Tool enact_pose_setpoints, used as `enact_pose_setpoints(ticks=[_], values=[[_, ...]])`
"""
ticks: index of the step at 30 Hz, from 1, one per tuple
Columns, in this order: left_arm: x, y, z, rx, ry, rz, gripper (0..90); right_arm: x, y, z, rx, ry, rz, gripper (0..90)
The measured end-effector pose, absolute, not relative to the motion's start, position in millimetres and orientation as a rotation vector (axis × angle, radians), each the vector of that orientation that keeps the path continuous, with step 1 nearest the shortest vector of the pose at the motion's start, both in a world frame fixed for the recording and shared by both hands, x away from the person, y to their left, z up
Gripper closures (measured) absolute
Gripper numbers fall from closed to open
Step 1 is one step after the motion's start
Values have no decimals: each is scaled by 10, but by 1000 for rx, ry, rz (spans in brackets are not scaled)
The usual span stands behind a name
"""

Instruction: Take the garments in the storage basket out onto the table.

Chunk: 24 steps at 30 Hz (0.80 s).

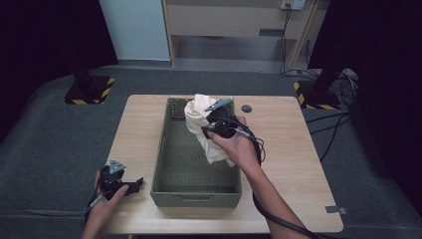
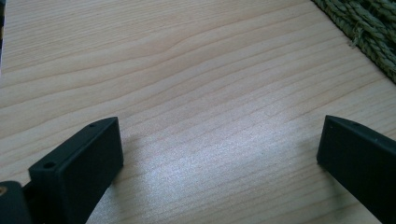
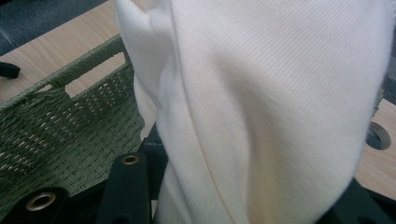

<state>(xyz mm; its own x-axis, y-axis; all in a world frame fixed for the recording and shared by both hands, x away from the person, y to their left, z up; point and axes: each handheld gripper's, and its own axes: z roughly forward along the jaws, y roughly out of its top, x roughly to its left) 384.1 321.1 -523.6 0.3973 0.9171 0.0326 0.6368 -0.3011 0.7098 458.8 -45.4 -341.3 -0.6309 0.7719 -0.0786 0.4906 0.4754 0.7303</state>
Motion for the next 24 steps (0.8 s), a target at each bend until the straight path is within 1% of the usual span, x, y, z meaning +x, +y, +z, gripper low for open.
enact_pose_setpoints(ticks=[10, 24], values=[[3841, 3211, -5236, 2044, 1322, 590, 0, 4514, -547, -3310, 1040, 2317, 955, 536], [3841, 3211, -5236, 2044, 1322, 590, 0, 4453, -724, -3315, 1055, 2295, 957, 536]])
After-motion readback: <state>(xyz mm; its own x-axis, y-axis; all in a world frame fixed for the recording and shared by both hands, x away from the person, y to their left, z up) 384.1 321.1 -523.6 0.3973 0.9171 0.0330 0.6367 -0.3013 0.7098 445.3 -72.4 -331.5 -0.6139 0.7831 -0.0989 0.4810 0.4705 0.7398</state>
